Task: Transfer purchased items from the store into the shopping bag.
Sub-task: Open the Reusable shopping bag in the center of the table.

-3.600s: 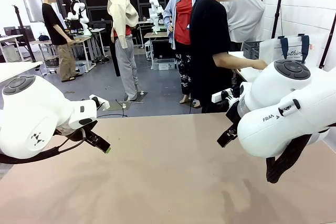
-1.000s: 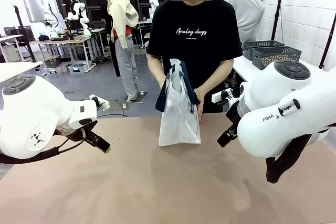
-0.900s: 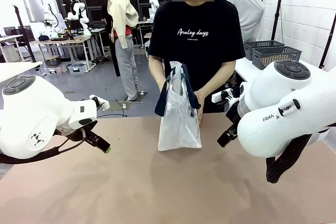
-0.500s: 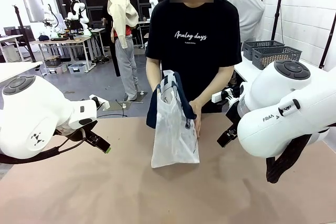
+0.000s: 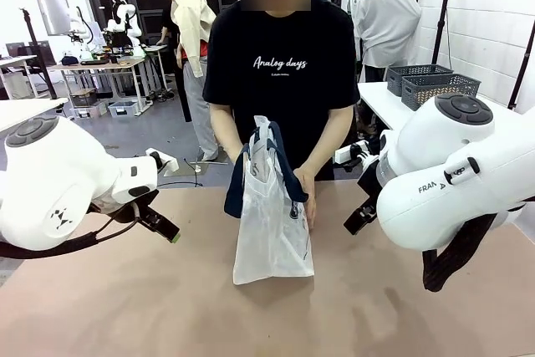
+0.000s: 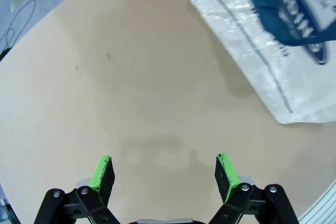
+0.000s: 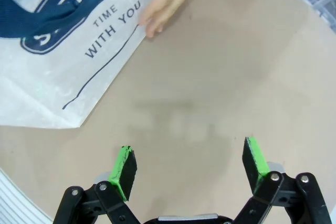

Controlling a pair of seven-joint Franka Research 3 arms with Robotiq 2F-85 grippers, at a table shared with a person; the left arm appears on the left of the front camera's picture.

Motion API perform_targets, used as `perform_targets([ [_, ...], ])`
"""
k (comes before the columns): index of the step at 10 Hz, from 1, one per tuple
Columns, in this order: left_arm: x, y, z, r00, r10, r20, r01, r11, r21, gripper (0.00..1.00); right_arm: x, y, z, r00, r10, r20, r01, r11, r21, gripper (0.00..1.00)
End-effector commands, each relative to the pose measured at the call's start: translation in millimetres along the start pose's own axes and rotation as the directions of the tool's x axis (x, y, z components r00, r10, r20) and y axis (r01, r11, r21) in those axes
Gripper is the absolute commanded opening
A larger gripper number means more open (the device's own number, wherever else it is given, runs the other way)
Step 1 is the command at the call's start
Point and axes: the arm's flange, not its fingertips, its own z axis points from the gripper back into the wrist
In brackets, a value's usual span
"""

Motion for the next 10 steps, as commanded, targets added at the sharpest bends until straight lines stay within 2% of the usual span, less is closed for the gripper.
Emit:
perform_targets([
  [1,14,-7,27,0.997,-0.007,-0.075,-0.001,0.995,-0.099,1.0,6,5,22,1.0,0.01,-0.023,-0.01,0.999,0.033,1.0],
  [2,19,-8,37,0.995,-0.005,-0.095,-0.011,0.987,-0.159,1.0,10,2,29,0.999,-0.002,-0.053,0.006,0.997,0.076,1.0],
  [3,23,-8,49,0.994,-0.007,-0.105,-0.016,0.976,-0.219,1.0,15,0,38,0.999,-0.008,-0.049,0.013,0.995,0.095,1.0],
  [5,39,-2,70,0.995,-0.008,-0.101,-0.019,0.965,-0.263,1.0,36,-6,62,0.995,-0.009,-0.096,0.023,0.99,0.138,1.0],
  [7,61,9,90,0.999,-0.006,-0.045,-0.009,0.95,-0.312,1.0,72,-13,89,0.992,-0.006,-0.123,0.022,0.992,0.127,1.0],
  [8,78,14,99,0.999,0.035,-0.017,-0.039,0.951,-0.308,1.0,99,-19,102,0.987,-0.037,-0.156,0.054,0.993,0.105,1.0],
  [10,110,21,104,0.997,0.078,0.015,-0.07,0.954,-0.292,1.0,144,-28,111,0.983,-0.051,-0.178,0.076,0.987,0.138,1.0],
])
